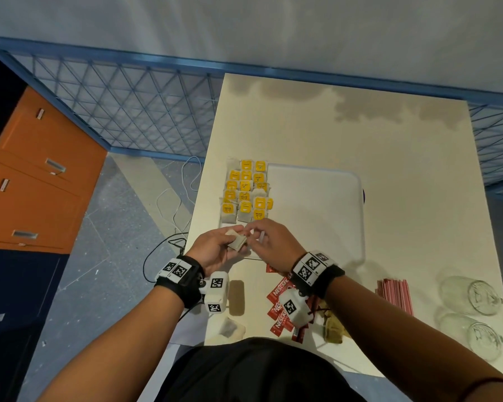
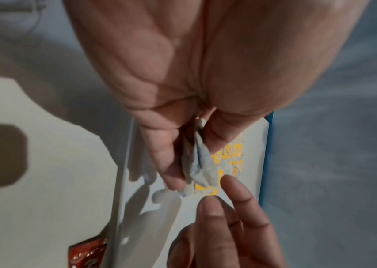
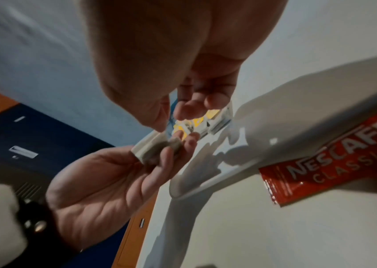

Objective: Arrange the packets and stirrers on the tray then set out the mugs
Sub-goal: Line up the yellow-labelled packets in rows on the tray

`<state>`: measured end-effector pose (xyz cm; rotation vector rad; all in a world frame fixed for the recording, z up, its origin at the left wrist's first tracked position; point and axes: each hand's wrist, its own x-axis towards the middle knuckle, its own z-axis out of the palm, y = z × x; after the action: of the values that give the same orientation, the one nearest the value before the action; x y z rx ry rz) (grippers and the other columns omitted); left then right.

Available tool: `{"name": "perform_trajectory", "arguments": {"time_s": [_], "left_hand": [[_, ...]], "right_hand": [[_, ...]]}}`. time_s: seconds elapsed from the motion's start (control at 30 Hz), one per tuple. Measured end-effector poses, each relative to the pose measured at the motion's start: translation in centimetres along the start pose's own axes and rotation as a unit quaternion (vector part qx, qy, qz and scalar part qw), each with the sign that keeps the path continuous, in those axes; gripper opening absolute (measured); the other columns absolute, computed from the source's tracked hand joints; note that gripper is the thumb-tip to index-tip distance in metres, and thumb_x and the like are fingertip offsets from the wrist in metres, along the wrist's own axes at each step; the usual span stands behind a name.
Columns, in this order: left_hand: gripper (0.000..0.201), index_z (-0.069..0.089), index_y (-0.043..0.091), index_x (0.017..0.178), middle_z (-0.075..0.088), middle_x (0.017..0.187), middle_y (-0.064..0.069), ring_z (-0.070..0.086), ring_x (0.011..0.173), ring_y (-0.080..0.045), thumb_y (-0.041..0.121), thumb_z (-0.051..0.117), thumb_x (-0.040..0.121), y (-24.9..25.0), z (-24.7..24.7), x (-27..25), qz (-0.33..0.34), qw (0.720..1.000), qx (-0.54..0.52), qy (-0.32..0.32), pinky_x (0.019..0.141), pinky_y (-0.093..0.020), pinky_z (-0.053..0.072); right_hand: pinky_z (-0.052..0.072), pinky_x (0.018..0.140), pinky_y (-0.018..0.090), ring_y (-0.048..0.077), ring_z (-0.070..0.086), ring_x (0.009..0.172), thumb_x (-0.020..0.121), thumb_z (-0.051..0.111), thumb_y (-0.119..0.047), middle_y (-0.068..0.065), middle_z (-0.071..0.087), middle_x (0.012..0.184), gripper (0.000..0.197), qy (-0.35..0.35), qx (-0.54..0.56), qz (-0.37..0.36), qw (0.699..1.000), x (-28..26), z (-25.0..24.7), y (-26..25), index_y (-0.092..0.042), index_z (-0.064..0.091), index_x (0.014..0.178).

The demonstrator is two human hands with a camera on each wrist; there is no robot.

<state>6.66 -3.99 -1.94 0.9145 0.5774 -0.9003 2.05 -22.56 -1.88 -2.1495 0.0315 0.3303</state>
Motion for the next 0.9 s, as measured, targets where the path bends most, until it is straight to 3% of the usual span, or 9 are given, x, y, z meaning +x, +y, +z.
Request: {"name": "perform_trajectory", "arguments": {"time_s": [0.07, 0.2, 0.37, 0.47, 0.53, 0.6, 0.73, 0.8, 0.9], "left_hand": [[0.039, 0.041, -0.015, 0.139, 0.057, 0.130, -0.037, 0.065, 0.114, -0.043, -0.008, 0.030, 0.102, 0.0, 0.0, 0.0, -0.003, 1.000, -0.013, 0.006, 0.082, -0.041, 0.061], [0.036, 0.047, -0.012, 0.136, 0.065, 0.119, -0.032, 0.071, 0.102, -0.036, -0.006, 0.035, 0.103, -0.2, 0.3, -0.1, 0.001, 1.000, 0.024, 0.002, 0.073, -0.036, 0.062], [0.029, 0.055, -0.008, 0.126, 0.067, 0.118, -0.031, 0.072, 0.099, -0.034, 0.002, 0.044, 0.102, 0.0, 0.9, -0.7, -0.003, 0.999, 0.022, -0.025, 0.068, -0.034, 0.062], [0.032, 0.062, -0.007, 0.116, 0.068, 0.112, -0.028, 0.073, 0.089, -0.036, 0.008, 0.058, 0.088, 0.4, 1.0, -1.0, 0.000, 1.000, 0.015, -0.021, 0.062, -0.032, 0.061], [0.033, 0.062, -0.006, 0.116, 0.067, 0.111, -0.026, 0.071, 0.089, -0.041, 0.001, 0.051, 0.085, 0.5, 0.7, -1.0, -0.007, 0.999, 0.018, -0.028, 0.061, -0.030, 0.061], [0.036, 0.064, -0.003, 0.110, 0.066, 0.105, -0.019, 0.068, 0.089, -0.037, -0.008, 0.043, 0.082, 0.4, 0.4, -0.8, 0.000, 0.997, 0.075, -0.029, 0.059, -0.025, 0.058], [0.019, 0.066, 0.001, 0.107, 0.056, 0.092, -0.015, 0.054, 0.072, -0.019, -0.005, 0.060, 0.089, -0.1, 0.5, -0.7, 0.053, 0.979, 0.196, -0.023, 0.058, -0.021, 0.047], [0.024, 0.063, -0.006, 0.117, 0.060, 0.084, -0.014, 0.055, 0.069, -0.015, 0.001, 0.063, 0.094, -0.4, 0.5, -0.4, 0.080, 0.972, 0.222, -0.003, 0.059, -0.021, 0.045], [0.015, 0.068, 0.000, 0.108, 0.062, 0.074, -0.007, 0.055, 0.065, -0.012, 0.005, 0.064, 0.094, -0.5, 0.8, -0.1, 0.110, 0.962, 0.249, 0.014, 0.061, -0.024, 0.042]], "right_hand": [[0.042, 0.084, 0.008, 0.004, 0.059, 0.099, 0.091, 0.071, -0.025, -0.007, 0.065, 0.109, 0.026, -0.015, 0.002, -0.016, 1.000, -0.6, 0.4, 0.2, -0.029, 0.070, 0.117], [0.045, 0.082, 0.021, 0.009, 0.059, 0.093, 0.089, 0.074, -0.028, -0.005, 0.062, 0.101, 0.026, -0.007, -0.022, -0.040, 0.999, -1.1, 1.1, 0.9, -0.025, 0.071, 0.115], [0.045, 0.076, 0.024, 0.006, 0.057, 0.087, 0.093, 0.069, -0.025, -0.008, 0.058, 0.096, 0.010, 0.014, 0.003, -0.022, 1.000, -0.9, 0.7, 0.8, -0.024, 0.073, 0.102], [0.052, 0.076, 0.030, 0.003, 0.059, 0.083, 0.092, 0.064, -0.031, -0.014, 0.061, 0.097, 0.007, 0.028, 0.044, 0.030, 0.998, -1.1, 0.2, 0.5, -0.037, 0.065, 0.089], [0.056, 0.070, 0.040, 0.007, 0.062, 0.070, 0.089, 0.061, -0.040, -0.011, 0.067, 0.087, 0.005, 0.040, 0.088, 0.080, 0.992, -1.1, -0.1, 0.3, -0.037, 0.065, 0.090], [0.056, 0.069, 0.041, 0.012, 0.066, 0.065, 0.093, 0.063, -0.036, -0.008, 0.070, 0.077, 0.007, 0.041, 0.166, 0.114, 0.979, -1.1, -0.4, 0.3, -0.031, 0.067, 0.093], [0.052, 0.068, 0.038, 0.020, 0.065, 0.068, 0.100, 0.064, -0.017, 0.003, 0.076, 0.079, 0.012, 0.037, 0.286, 0.150, 0.946, -1.0, -0.8, 0.1, -0.006, 0.066, 0.104], [0.052, 0.068, 0.038, 0.024, 0.065, 0.071, 0.099, 0.065, -0.016, 0.009, 0.077, 0.089, 0.014, 0.032, 0.307, 0.155, 0.938, -1.0, -0.9, 0.2, -0.004, 0.064, 0.107], [0.051, 0.070, 0.039, 0.024, 0.065, 0.071, 0.099, 0.064, -0.016, 0.010, 0.078, 0.090, 0.012, 0.026, 0.314, 0.162, 0.935, -1.0, -0.9, 0.4, -0.007, 0.063, 0.107]]}}
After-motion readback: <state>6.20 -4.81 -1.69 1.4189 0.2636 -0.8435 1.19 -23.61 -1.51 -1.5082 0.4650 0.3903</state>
